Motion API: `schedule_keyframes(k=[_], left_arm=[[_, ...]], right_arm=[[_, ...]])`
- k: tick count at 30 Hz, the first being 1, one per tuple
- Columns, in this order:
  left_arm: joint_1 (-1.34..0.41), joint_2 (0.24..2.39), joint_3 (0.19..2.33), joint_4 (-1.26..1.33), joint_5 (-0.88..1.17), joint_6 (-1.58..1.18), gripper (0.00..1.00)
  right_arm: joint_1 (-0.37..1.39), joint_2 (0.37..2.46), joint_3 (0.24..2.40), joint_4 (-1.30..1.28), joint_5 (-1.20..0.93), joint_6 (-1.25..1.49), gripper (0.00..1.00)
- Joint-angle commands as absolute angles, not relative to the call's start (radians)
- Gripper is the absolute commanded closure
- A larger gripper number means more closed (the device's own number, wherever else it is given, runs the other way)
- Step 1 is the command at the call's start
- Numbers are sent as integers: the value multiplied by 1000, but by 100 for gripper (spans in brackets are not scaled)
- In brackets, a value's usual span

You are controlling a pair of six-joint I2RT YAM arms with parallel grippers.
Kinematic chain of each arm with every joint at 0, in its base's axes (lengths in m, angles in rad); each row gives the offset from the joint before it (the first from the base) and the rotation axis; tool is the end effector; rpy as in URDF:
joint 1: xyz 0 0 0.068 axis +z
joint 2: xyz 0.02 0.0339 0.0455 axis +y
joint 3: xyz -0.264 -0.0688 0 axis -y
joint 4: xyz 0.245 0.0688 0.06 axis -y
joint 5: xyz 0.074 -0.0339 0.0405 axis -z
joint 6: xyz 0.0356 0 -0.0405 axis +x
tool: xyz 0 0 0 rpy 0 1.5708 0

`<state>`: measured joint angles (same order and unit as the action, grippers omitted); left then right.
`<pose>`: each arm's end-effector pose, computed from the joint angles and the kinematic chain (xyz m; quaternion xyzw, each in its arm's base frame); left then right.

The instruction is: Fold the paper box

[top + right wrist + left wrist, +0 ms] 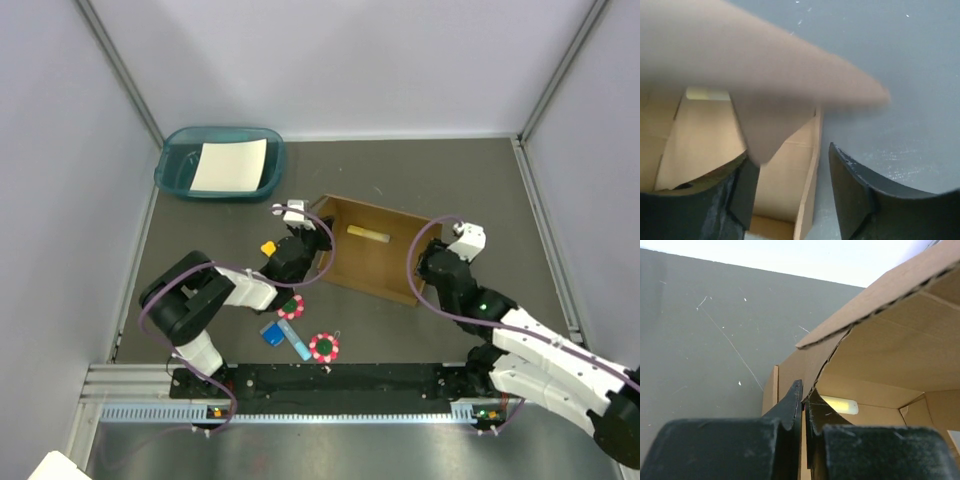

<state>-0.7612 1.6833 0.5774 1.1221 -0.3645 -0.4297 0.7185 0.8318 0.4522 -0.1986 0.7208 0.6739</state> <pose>0.2407 -0.2118 0.1855 -0.0136 0.7016 -0.2879 0.6517 0.1482 0.0984 0.2185 0.1495 0.8264 0.0478 0.5408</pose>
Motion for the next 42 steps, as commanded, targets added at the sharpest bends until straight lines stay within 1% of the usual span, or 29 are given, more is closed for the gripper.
schedule_keyframes(k=[1,4,9,11,12,15,18,21,22,25,29,32,33,36,38,42], left_arm=[[-785,1697,549,1026,-432,-361,100],[-788,1700,549,1025,-455,-348,100],[-792,1713,549,1025,-482,-345,100],[-795,1717,549,1026,-489,-345,100],[-796,1718,551,1025,-492,-344,100],[-799,1718,549,1025,-502,-336,100],[-801,1713,546,1025,-503,-331,100],[-804,1697,538,1022,-503,-327,100],[-807,1695,534,1025,-505,-324,100],[-808,1686,523,1026,-506,-313,100],[-813,1674,512,1025,-502,-311,99],[-819,1658,499,1022,-503,-305,97],[-824,1646,496,1022,-502,-301,96],[-828,1609,480,1003,-497,-290,94],[-836,1582,463,965,-497,-281,90],[-867,1438,430,838,-540,-316,85]], right_arm=[[730,689,482,-274,644,601,40],[732,612,508,-310,620,552,36],[730,447,548,-351,548,471,34],[730,401,557,-325,493,425,33],[730,344,561,-299,445,384,33],[732,252,595,-261,396,319,33],[730,241,666,-244,405,287,33],[730,334,764,-224,431,275,33],[730,403,793,-224,439,273,34],[730,521,894,-206,475,252,34],[730,809,1046,-216,471,201,34],[730,937,1095,-225,433,183,34],[732,1000,1097,-225,425,187,34],[732,1064,1063,-224,393,221,34],[730,1074,1007,-218,370,244,35],[732,1052,884,-177,359,304,36]])
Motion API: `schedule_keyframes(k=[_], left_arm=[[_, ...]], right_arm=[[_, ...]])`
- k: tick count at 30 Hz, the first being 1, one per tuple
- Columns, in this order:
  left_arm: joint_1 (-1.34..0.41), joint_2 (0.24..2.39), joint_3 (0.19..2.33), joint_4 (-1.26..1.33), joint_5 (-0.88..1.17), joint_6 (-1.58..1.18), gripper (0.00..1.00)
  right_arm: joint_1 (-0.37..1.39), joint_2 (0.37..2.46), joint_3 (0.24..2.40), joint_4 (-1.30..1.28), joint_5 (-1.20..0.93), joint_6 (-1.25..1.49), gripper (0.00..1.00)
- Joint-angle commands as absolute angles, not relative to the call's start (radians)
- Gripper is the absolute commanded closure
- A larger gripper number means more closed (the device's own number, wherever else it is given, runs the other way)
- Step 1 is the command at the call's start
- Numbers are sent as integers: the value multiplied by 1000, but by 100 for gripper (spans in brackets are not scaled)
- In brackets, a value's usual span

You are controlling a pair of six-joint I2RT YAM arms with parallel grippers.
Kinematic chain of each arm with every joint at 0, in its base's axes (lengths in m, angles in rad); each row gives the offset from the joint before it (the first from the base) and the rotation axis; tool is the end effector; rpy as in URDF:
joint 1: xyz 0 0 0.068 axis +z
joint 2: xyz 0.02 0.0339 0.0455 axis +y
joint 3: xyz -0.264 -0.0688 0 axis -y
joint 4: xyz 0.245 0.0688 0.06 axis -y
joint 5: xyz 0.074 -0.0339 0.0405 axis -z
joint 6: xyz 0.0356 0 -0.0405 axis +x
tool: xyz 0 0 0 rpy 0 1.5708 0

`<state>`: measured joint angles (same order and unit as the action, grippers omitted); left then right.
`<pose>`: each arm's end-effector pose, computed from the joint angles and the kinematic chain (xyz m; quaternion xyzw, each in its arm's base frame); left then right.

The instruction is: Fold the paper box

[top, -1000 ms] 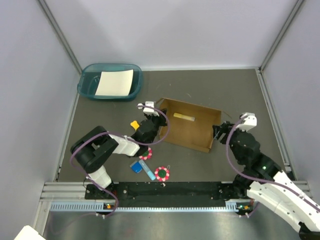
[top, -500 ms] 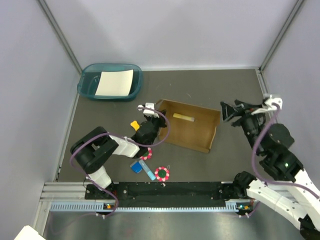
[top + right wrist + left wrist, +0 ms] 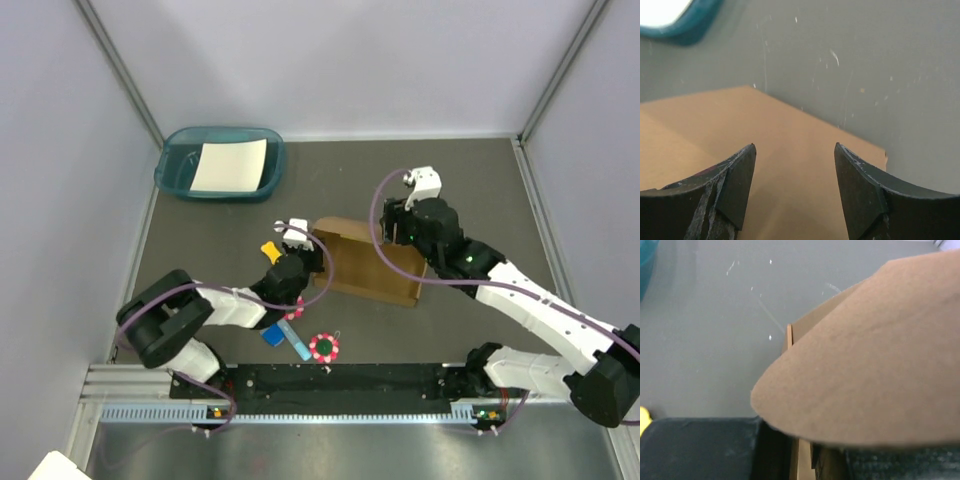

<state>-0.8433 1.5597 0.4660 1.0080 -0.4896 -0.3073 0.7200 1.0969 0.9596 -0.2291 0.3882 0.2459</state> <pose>0.2040 -0.2039 0.1784 0.0312 0.7327 -0.2071 0.6476 0.1970 0.1549 0.3360 -0.0837 0.8117 0.1173 0.5661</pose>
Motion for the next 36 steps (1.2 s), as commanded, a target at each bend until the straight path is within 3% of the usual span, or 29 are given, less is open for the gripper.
schedule_keyframes(k=[1,12,23,30,36], left_arm=[[-870,1415,420,813,-540,-327,84],[-884,1140,459,234,-643,-411,80],[-882,1005,479,-277,-896,-811,77],[-841,825,515,-331,-945,-888,78],[-784,773,549,-105,-757,-715,77]], right_arm=[[732,1040,861,-158,364,311,36],[732,1065,750,-106,373,354,36],[730,1104,710,-58,287,339,38],[732,1089,598,-51,229,331,40],[730,1072,516,-51,213,390,40]])
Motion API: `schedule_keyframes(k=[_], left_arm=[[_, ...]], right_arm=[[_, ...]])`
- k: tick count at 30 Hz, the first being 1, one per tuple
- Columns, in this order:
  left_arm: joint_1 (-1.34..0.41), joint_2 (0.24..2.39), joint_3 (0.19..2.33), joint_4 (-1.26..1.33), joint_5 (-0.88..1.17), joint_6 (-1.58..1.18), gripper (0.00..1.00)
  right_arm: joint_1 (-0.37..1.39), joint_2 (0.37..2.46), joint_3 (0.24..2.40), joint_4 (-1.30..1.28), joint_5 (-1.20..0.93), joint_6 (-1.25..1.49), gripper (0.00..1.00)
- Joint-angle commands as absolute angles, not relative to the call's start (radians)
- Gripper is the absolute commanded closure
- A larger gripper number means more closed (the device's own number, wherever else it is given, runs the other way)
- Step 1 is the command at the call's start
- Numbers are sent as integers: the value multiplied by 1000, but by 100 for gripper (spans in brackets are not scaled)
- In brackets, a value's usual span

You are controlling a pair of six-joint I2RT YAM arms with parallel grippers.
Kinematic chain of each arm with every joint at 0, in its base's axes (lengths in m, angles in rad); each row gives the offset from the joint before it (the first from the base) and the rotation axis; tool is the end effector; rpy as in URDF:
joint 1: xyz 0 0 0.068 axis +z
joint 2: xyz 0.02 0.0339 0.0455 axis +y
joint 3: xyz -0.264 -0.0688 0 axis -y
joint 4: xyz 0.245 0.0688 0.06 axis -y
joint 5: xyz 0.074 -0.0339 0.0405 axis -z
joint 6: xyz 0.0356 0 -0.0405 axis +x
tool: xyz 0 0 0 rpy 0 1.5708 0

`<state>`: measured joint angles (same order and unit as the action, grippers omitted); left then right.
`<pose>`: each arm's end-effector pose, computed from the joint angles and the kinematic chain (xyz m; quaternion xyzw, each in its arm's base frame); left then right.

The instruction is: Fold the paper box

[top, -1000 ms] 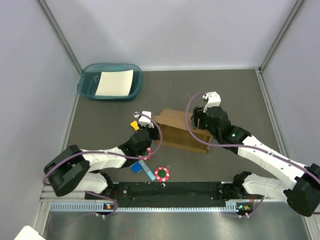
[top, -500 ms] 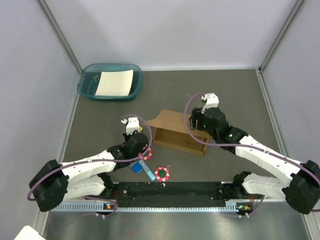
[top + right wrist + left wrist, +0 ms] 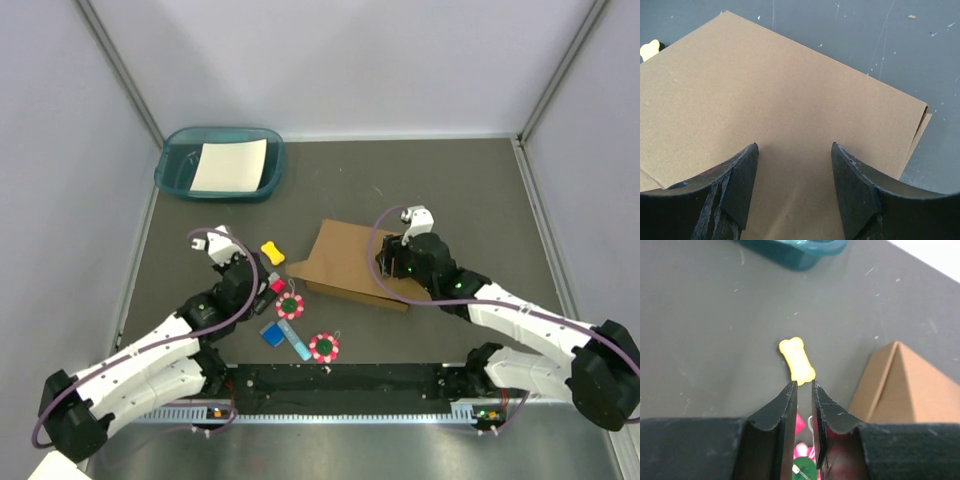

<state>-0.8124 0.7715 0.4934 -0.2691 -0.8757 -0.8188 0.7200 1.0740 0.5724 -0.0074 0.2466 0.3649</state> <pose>0.1337 -0.1013 0.2376 -0.2102 0.7890 -0.0696 0.5732 0.1806 0.1468 0.2275 -0.0899 0.8534 0.1686 0.4851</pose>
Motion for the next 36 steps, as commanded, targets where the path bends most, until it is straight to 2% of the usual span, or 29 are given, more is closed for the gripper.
schedule_keyframes(k=[1,5,9,13,16,19,23,30,36], left_arm=[[-779,808,560,-39,-677,-698,76],[-744,960,632,28,-542,-669,71],[-677,1116,692,55,-453,-699,71],[-655,1265,736,84,-321,-707,83],[-655,1311,761,75,-215,-718,87],[-655,1325,746,75,-173,-738,88],[-655,1310,701,78,-209,-739,88],[-655,1292,693,66,-241,-727,86],[-655,1278,675,64,-230,-730,85]], right_arm=[[732,1074,514,-54,212,397,40],[730,1046,509,-58,210,413,40],[732,1025,523,-84,202,417,40],[732,1017,531,-97,209,422,40],[730,1023,535,-101,212,428,40],[732,1026,535,-101,219,439,40],[730,985,569,-181,293,477,35],[732,919,803,-527,466,529,26],[732,901,847,-744,396,630,16]])
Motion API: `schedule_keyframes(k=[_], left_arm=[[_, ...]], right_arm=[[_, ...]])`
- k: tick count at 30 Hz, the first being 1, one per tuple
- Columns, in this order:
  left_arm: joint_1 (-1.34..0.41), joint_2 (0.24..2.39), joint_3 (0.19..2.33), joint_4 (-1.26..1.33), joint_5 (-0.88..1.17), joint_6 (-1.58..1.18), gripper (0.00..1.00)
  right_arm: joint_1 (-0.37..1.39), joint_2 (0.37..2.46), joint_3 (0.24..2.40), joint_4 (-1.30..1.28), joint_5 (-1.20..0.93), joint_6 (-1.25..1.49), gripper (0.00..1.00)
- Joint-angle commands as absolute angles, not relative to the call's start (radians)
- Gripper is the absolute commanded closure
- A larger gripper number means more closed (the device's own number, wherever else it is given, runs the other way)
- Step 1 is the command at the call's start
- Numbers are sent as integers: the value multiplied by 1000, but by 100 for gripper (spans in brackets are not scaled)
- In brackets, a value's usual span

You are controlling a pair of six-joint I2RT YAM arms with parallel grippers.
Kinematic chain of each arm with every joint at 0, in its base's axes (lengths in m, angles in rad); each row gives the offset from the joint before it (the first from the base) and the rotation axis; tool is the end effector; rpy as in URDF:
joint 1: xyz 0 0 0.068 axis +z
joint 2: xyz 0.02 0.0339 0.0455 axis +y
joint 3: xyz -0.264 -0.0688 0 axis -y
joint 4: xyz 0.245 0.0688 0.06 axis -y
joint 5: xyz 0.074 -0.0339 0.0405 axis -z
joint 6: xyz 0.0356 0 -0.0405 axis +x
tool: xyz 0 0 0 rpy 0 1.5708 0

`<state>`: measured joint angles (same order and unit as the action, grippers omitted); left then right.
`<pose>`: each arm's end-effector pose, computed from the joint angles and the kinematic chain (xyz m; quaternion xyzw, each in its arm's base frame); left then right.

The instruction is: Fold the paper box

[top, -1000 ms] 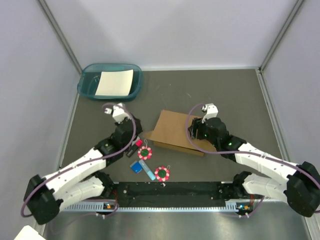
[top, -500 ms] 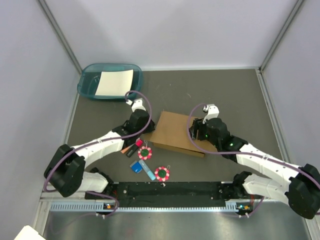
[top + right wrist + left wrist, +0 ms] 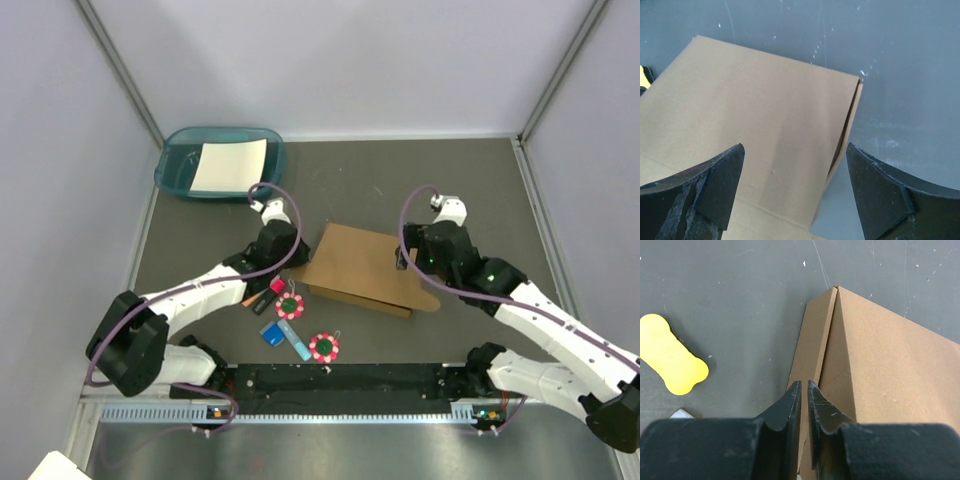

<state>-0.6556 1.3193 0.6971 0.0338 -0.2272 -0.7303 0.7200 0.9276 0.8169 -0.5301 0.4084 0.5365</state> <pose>0.2259 -0.1636 0.2148 -0.0861 0.8735 -0.2225 0.4244 0.1577 0.1195 0.2935 0.0104 0.8799 0.1114 0.4618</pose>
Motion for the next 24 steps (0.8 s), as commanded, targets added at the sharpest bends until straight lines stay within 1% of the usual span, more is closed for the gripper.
schedule_keyframes(k=[1,8,12,20,24], left_arm=[[-655,1273,669,66,-227,-733,85],[-653,1217,623,67,-169,-756,84],[-655,1186,603,78,-117,-778,85],[-660,1189,545,129,-37,-834,85],[-661,1189,519,156,-18,-854,85]], right_arm=[[730,897,838,-756,376,644,14],[730,858,695,-749,241,749,11],[732,827,649,-661,146,778,12],[732,873,597,-574,71,793,14],[732,845,551,-473,26,844,14]])
